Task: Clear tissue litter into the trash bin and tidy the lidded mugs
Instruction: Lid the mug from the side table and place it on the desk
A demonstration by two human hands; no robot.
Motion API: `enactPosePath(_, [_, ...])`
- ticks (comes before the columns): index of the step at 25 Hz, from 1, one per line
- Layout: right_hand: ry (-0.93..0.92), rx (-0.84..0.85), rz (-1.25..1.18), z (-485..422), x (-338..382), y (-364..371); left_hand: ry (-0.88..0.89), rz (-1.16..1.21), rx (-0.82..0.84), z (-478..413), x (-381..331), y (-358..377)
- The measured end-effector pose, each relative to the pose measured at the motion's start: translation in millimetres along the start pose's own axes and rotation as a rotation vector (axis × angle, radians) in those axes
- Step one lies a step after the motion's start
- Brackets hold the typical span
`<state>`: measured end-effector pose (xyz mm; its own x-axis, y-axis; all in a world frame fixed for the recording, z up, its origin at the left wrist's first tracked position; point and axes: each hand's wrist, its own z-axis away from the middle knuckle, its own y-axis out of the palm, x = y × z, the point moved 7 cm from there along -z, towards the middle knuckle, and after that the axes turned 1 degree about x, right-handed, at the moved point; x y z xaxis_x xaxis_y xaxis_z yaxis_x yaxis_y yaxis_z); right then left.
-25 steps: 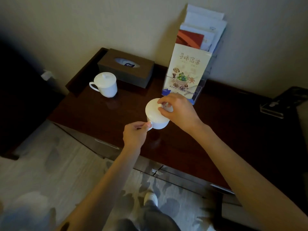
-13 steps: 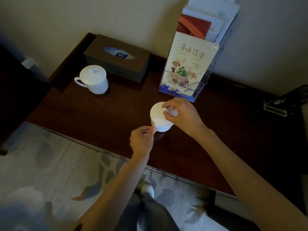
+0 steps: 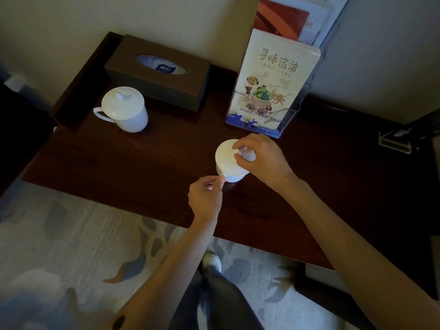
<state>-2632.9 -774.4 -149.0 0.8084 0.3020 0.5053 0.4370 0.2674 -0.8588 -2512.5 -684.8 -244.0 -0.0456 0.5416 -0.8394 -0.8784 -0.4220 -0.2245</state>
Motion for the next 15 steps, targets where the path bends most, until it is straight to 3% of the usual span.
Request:
enactPosePath(8, [-0.013, -0.026, -0.013, 6.1, -1.5, 0.2, 0.048, 0.046, 0.127, 6.6, 0.8, 7.8])
enactPosePath(13, [0.007, -0.042, 0.016, 5.4, -2.6, 0.2, 0.209, -0.156, 0.379, -9.3, -17.7, -6.5])
enactPosePath(15, [0.023, -0.058, 0.037, 5.1, -2.3, -1.8, 0.300, -0.236, 0.319, -29.9, -34.0, -35.5])
